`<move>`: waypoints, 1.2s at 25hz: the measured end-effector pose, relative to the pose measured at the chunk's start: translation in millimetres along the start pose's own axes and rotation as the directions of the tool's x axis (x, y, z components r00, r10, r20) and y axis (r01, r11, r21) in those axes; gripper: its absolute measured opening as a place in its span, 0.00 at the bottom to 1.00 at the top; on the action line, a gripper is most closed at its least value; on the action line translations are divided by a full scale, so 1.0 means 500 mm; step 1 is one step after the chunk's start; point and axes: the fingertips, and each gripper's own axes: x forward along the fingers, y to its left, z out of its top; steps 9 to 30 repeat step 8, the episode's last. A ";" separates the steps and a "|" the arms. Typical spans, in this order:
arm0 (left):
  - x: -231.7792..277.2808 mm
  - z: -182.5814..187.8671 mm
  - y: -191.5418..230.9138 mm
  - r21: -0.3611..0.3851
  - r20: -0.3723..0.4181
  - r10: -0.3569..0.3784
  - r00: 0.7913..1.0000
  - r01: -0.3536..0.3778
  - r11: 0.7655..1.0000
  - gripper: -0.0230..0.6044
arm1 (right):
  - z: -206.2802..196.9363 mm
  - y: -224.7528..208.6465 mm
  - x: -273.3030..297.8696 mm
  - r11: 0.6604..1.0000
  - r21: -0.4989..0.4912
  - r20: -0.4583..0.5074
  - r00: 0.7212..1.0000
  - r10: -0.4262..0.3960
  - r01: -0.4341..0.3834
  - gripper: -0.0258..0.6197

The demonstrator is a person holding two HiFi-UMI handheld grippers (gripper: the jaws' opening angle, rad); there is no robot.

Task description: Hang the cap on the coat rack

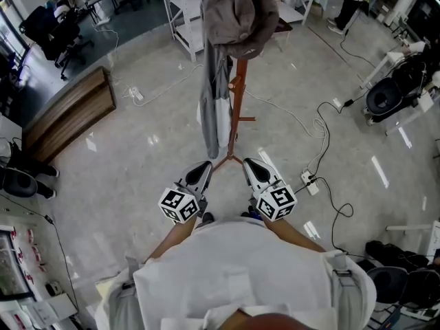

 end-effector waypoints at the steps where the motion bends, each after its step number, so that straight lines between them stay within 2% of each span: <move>1: -0.001 0.001 0.000 -0.003 0.000 0.000 1.000 0.000 1.000 0.07 | 0.000 0.002 0.001 1.000 0.002 -0.001 1.000 0.002 -0.002 0.08; 30: -0.004 -0.004 0.002 -0.020 -0.013 -0.008 1.000 0.007 1.000 0.07 | -0.001 0.008 0.009 1.000 0.012 -0.008 1.000 0.008 -0.007 0.08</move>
